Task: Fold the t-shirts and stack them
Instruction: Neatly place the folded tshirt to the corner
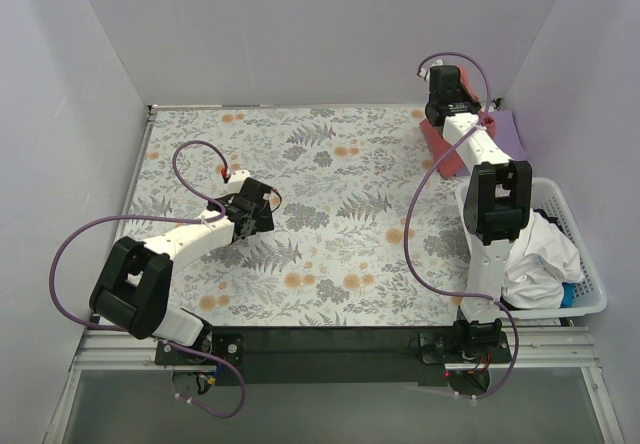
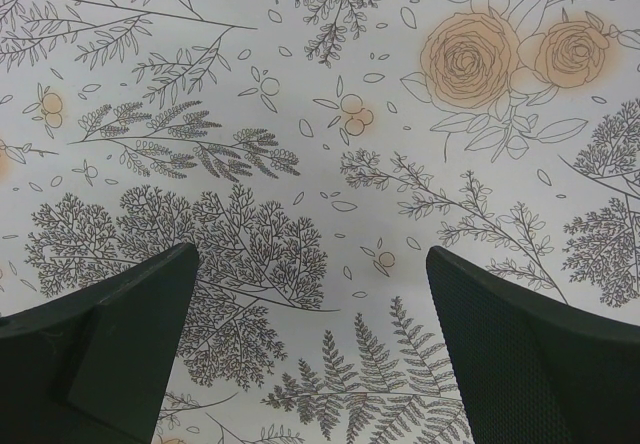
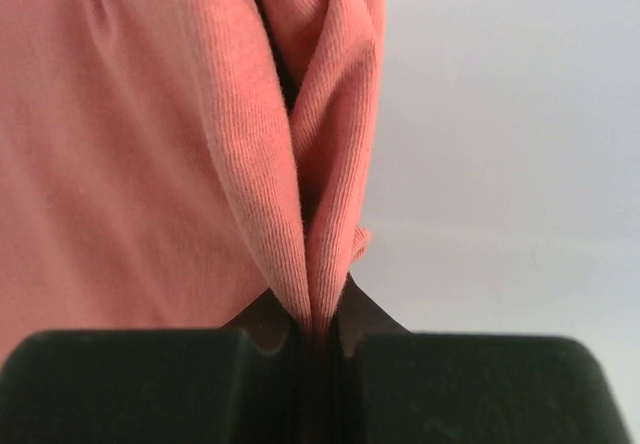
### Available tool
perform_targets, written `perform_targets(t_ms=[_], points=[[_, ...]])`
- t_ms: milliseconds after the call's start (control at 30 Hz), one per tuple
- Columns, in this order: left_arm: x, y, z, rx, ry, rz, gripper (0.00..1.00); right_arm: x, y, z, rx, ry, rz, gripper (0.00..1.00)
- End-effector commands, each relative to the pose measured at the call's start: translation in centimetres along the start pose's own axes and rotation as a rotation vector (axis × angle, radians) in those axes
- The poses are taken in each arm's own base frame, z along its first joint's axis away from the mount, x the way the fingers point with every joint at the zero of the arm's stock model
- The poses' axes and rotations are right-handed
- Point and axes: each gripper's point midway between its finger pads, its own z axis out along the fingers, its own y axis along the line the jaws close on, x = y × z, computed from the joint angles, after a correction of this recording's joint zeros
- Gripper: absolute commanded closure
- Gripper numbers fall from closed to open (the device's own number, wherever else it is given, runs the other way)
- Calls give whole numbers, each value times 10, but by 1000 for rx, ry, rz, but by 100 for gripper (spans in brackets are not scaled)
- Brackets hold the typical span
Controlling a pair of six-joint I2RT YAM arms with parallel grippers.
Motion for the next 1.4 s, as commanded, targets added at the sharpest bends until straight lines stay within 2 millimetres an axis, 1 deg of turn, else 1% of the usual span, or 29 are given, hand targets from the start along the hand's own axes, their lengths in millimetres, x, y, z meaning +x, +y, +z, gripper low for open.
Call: perform_targets(t_ms=[0, 167, 233, 400, 433, 567, 633, 667, 700, 767, 800, 867, 900, 933, 1000, 1133, 1167, 1333, 1367], points=[[-14, -7, -3, 14, -32, -25, 2, -12, -51, -16, 142, -40, 105, 99], [-13, -6, -2, 11, -28, -22, 2, -5, -55, -7, 180, -25, 106, 99], [-11, -6, -2, 9, -24, -18, 2, 1, -49, 0, 175, -4, 91, 99], [-11, -6, -1, 4, -22, -14, 2, 16, -44, 18, 195, 29, 102, 99], [-10, -6, 0, 4, -19, -12, 2, 21, -40, 23, 196, 42, 98, 99], [-7, -7, 3, 0, -9, -7, 2, 34, -38, 38, 225, 70, 100, 99], [-6, -6, 4, -7, -6, -2, 2, 38, -31, 46, 224, 73, 89, 99], [-4, -5, 5, -13, -1, 1, 2, 40, -33, 50, 227, 78, 90, 99], [-4, -5, 5, -15, -1, 2, 2, 45, -25, 56, 223, 94, 80, 99], [-2, -4, 7, -21, 7, 8, 2, 50, -24, 63, 235, 107, 80, 99], [-2, -5, 7, -19, 8, 8, 2, 54, -20, 67, 237, 117, 75, 99], [-1, -4, 9, -25, 11, 10, 2, 57, -17, 72, 239, 124, 68, 99], [0, -5, 9, -28, 15, 13, 2, 61, -12, 76, 237, 136, 59, 99], [0, -4, 9, -29, 14, 13, 2, 64, -12, 78, 242, 144, 59, 99], [0, -4, 11, -34, 16, 14, 2, 66, -6, 81, 242, 150, 53, 99], [2, -4, 12, -41, 23, 20, 2, 67, -7, 83, 272, 160, 47, 99], [2, -4, 12, -40, 24, 20, 2, 80, -18, 89, 299, 186, 55, 99], [4, -5, 13, -37, 31, 22, 2, 80, -22, 92, 320, 189, 57, 98], [4, -5, 13, -38, 30, 22, 2, 81, -21, 92, 321, 191, 54, 91]])
